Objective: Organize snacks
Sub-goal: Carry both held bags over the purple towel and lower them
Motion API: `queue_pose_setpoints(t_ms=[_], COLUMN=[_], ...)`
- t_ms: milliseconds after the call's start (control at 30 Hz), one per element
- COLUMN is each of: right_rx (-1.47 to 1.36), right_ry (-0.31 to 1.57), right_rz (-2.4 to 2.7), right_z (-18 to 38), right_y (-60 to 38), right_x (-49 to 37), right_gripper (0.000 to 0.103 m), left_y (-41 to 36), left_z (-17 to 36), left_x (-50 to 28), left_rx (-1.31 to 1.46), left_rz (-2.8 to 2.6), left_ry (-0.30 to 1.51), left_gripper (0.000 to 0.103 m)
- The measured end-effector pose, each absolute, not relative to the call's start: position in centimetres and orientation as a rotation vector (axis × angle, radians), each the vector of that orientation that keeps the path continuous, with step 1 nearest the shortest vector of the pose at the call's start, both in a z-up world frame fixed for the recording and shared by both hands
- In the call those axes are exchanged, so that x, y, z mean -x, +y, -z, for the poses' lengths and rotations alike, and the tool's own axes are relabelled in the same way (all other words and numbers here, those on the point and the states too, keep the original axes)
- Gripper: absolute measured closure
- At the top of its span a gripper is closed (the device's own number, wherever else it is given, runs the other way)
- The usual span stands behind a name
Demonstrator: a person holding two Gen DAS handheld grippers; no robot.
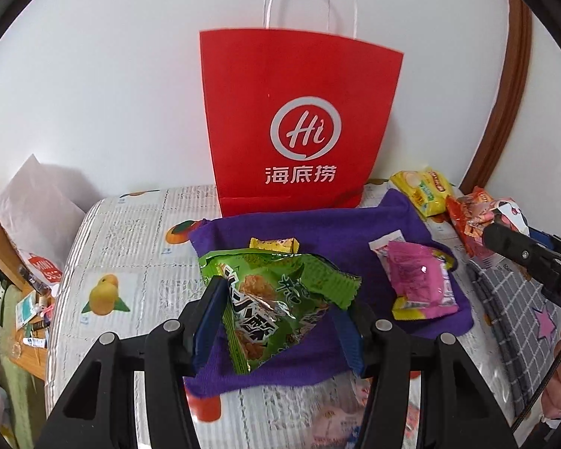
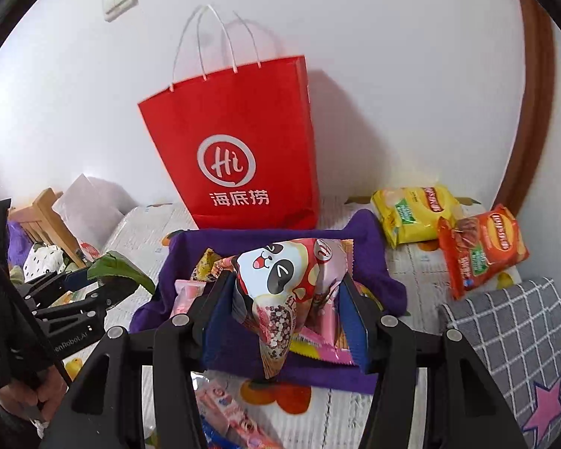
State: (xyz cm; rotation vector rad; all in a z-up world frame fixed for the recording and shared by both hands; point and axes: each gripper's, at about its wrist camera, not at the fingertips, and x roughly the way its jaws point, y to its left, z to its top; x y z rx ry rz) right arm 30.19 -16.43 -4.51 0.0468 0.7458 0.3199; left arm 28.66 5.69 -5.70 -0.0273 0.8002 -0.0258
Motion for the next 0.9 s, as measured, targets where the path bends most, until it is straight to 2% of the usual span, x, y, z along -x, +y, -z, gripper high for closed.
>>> queue_pose_setpoints(t_ms=[333,900], right_rx=[-0.079,-0.039], right_ry=[0.751,0.845], right_rz=[-0.331,-0.306], right_z=[6.9,10.6], right_y=[-15.9,-16.6], right_x=[-34.0,-36.2], right_gripper=[0.049,0.049], left_y=[4.6,4.3], left_z=[8.2,12.0], left_x=[-32.4,-33.5], left_rx=[-0.003,0.0], left_rz=[0.04,0.074], left_ry=[0.806,0.863], left_gripper=[0.05,0.049])
